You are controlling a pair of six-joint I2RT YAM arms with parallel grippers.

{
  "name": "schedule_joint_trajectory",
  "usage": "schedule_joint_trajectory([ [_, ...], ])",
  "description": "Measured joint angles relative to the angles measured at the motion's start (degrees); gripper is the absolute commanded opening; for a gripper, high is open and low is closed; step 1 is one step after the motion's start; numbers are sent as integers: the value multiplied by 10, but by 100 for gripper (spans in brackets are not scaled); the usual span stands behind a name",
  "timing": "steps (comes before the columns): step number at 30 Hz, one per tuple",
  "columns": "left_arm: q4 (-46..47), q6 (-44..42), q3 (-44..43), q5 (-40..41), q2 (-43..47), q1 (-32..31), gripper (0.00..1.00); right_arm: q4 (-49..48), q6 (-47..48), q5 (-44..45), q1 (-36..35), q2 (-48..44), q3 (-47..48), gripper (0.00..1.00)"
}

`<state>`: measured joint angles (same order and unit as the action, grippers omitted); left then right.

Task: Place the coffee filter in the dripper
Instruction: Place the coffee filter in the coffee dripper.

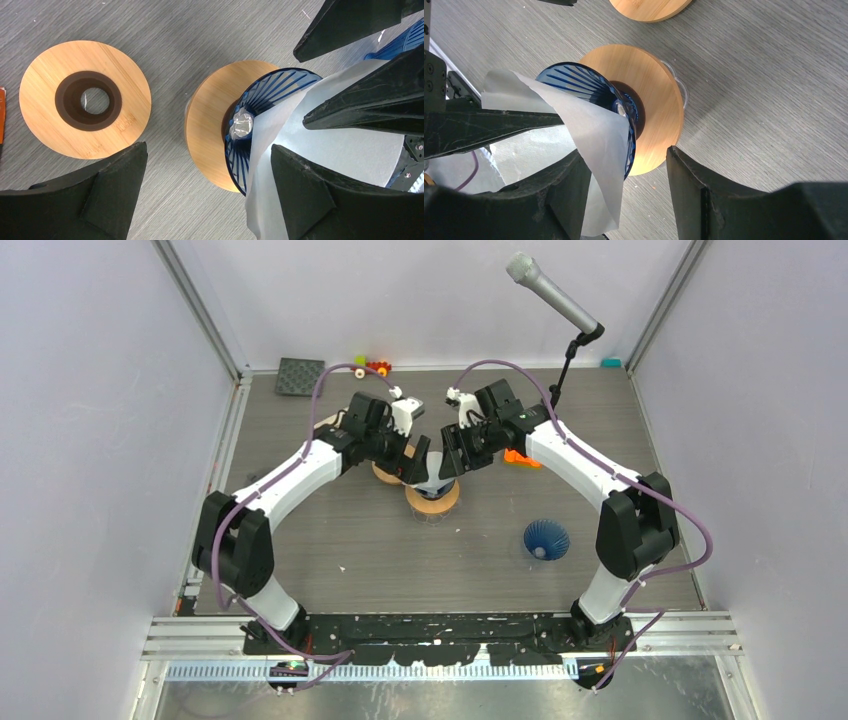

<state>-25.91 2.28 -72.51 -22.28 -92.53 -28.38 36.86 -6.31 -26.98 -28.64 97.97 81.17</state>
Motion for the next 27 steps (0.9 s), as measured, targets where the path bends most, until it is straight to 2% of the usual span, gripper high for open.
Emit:
schedule_joint_trajectory([
  [16, -18, -12, -23, -12, 33, 0, 98, 5, 4, -4, 0, 0, 0, 59],
  [27, -32, -31, -23, -13, 62, 0, 95, 14, 17, -6, 0, -14, 0, 59],
])
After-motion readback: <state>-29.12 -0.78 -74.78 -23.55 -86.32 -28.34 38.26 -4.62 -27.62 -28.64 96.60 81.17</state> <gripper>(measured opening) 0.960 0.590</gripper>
